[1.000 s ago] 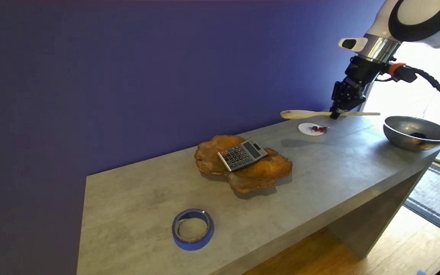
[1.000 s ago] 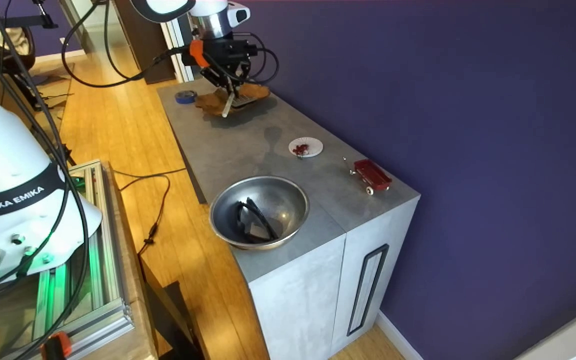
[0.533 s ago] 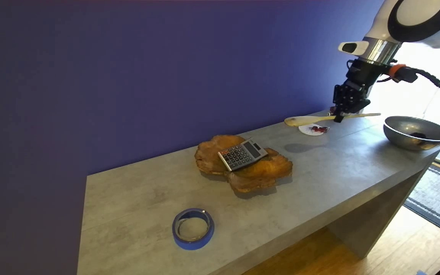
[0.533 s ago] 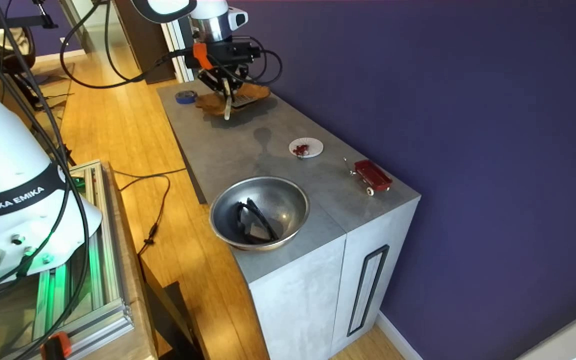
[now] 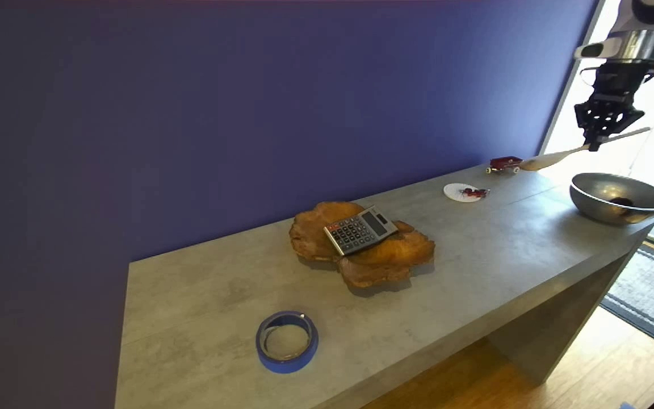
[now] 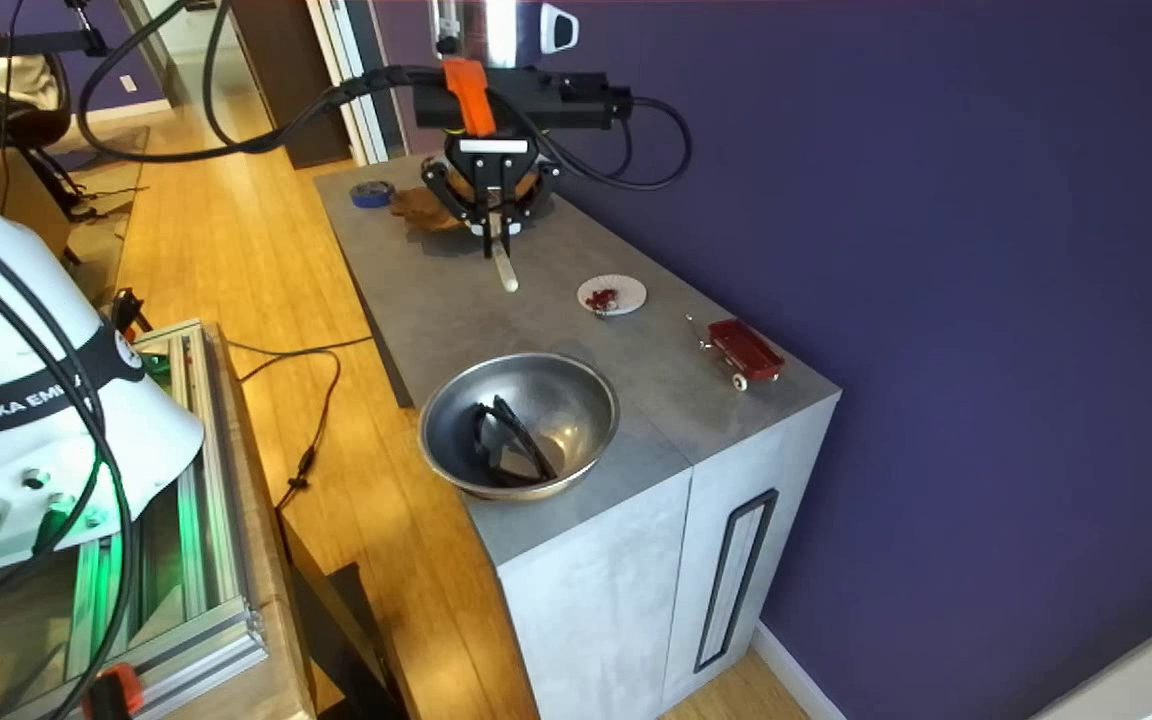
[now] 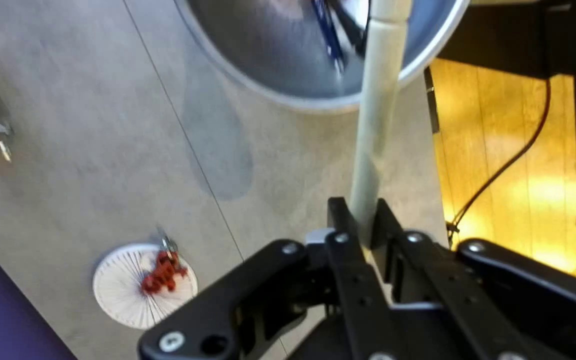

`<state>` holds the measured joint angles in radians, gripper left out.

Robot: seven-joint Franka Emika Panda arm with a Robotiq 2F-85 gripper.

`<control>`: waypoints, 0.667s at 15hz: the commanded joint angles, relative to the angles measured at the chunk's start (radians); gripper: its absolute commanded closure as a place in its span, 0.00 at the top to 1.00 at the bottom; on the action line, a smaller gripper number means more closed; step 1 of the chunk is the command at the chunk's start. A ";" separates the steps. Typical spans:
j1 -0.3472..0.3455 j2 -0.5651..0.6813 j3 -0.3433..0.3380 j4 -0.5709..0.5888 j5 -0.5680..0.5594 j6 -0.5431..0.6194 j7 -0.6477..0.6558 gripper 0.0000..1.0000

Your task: Put the wooden spoon in the silver bowl

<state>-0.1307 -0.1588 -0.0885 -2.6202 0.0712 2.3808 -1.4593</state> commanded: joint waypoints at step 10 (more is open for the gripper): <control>-0.168 -0.092 -0.211 -0.002 -0.294 -0.035 0.012 0.04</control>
<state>-0.2966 -0.2782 -0.2914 -2.6214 -0.1581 2.2864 -1.4893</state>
